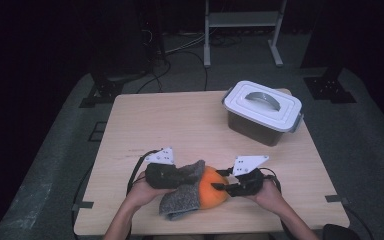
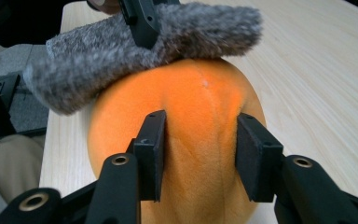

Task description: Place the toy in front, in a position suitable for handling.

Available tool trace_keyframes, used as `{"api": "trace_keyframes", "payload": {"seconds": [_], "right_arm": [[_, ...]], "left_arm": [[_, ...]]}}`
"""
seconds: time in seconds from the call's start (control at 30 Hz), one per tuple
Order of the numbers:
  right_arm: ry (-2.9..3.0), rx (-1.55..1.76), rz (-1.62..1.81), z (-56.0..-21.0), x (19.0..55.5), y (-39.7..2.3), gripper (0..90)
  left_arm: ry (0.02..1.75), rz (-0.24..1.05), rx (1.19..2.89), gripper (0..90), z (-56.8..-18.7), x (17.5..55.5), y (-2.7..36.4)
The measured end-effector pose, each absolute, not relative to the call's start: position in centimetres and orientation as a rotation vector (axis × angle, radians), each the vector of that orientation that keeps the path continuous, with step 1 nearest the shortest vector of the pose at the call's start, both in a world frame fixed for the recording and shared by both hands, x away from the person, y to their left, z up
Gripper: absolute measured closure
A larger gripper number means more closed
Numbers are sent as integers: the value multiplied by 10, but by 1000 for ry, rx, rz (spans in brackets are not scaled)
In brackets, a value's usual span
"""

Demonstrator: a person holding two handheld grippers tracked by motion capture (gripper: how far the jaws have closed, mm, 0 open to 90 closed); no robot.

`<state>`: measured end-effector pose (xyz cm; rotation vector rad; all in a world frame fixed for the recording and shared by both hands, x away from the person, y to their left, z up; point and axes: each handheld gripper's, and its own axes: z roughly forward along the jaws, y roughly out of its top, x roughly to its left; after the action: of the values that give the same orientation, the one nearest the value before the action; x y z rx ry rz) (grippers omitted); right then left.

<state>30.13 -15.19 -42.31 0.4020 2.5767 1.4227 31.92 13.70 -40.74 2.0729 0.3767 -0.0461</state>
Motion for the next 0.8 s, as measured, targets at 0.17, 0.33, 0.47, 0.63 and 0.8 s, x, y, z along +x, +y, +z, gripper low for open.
{"api": "trace_keyframes", "payload": {"seconds": [0.17,0.33,0.47,0.63,0.8], "right_arm": [[2596,393,1394,-424,302,-162,573],[2583,394,1373,-422,301,-171,602],[2602,397,1404,-424,301,-173,589],[2647,470,1467,-422,310,-175,365],[2693,591,1534,-428,327,-177,253]], "left_arm": [[417,-42,2123,790,-416,323,150],[455,-2,2192,790,-424,327,160],[457,-39,2136,790,-423,328,159],[412,-64,2090,791,-416,325,152],[377,-82,2088,790,-416,323,145]]}}
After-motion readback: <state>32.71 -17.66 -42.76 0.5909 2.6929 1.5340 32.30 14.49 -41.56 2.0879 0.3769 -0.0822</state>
